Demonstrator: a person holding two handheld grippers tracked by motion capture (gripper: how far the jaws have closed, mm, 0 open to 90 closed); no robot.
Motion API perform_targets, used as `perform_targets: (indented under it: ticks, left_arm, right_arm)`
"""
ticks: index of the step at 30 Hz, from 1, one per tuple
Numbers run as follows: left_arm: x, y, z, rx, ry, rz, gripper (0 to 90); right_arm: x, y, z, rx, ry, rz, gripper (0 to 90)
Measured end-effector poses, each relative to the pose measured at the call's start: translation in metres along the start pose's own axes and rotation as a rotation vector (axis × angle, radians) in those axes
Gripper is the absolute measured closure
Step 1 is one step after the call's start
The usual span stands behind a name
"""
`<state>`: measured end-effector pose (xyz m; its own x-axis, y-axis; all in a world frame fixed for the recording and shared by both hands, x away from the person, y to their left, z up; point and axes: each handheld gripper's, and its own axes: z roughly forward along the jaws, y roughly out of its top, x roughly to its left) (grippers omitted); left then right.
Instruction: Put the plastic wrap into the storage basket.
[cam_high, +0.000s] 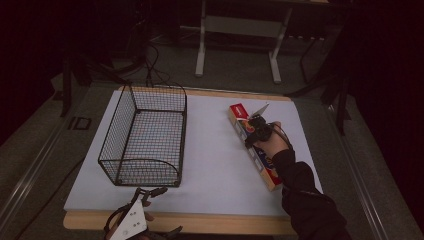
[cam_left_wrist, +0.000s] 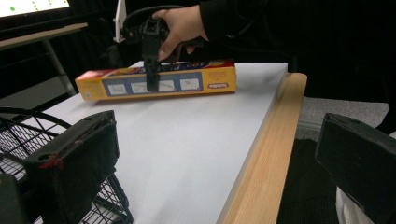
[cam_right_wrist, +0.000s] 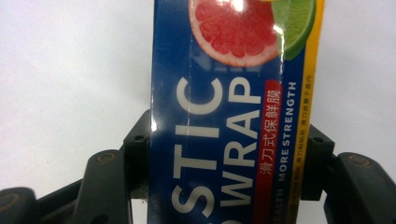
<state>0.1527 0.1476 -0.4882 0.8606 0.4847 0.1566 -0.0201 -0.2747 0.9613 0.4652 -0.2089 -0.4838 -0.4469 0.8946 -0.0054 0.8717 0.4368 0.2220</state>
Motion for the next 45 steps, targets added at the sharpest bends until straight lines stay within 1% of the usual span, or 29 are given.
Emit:
perform_targets:
  ticks: [5,9,12,13,15,18,23,26,27,32,36,37,39,44,45]
  left_arm:
    - [0.000,0.000,0.001,0.003,-0.004,0.002,0.1]
    - [0.000,0.000,0.000,0.001,-0.002,-0.001,0.1]
    - [0.000,0.000,0.001,0.002,-0.003,0.000,0.1]
    - [0.000,0.000,0.001,0.002,-0.003,0.000,0.1]
    - [0.000,0.000,0.001,0.003,-0.004,0.000,0.1]
    - [0.000,0.000,0.001,0.002,-0.004,-0.002,0.1]
    - [-0.001,0.000,0.002,0.001,-0.005,-0.004,0.1]
    - [-0.001,0.000,0.002,0.001,-0.006,-0.004,0.1]
    - [-0.001,0.000,0.002,0.001,-0.006,-0.004,0.1]
    - [-0.001,0.000,0.002,0.000,-0.005,-0.005,0.1]
    - [-0.001,0.000,0.001,0.000,-0.005,-0.001,0.1]
    - [-0.001,0.000,0.001,0.000,-0.005,-0.001,0.1]
    - [-0.001,0.000,0.001,-0.001,-0.004,-0.002,0.1]
    - [-0.001,0.000,0.001,-0.002,-0.006,-0.001,0.1]
    - [-0.001,0.000,0.001,-0.003,-0.006,0.000,0.1]
  right_arm:
    - [-0.002,0.001,-0.017,-0.046,0.001,0.004,39.5]
    - [0.001,0.002,-0.032,-0.086,-0.004,-0.011,39.5]
    - [0.004,0.003,-0.043,-0.119,0.009,-0.012,39.5]
    - [0.004,0.003,-0.043,-0.119,0.009,-0.012,39.5]
    - [0.009,0.004,-0.052,-0.144,-0.001,-0.028,39.5]
    - [0.014,0.006,-0.060,-0.164,-0.002,-0.039,39.5]
    - [0.022,0.010,-0.075,-0.212,-0.003,-0.045,39.5]
    - [0.025,0.012,-0.080,-0.226,0.003,-0.046,39.5]
    - [0.029,0.015,-0.086,-0.237,-0.001,-0.052,39.5]
    - [0.039,0.020,-0.098,-0.268,-0.003,-0.073,39.4]
    - [0.050,0.024,-0.107,-0.300,-0.008,-0.094,39.5]
    - [0.050,0.024,-0.107,-0.300,-0.008,-0.094,39.5]
    - [0.059,0.028,-0.113,-0.325,-0.011,-0.110,39.5]
    - [0.071,0.034,-0.120,-0.354,-0.010,-0.124,39.5]
    - [0.079,0.037,-0.124,-0.366,0.001,-0.130,39.4]
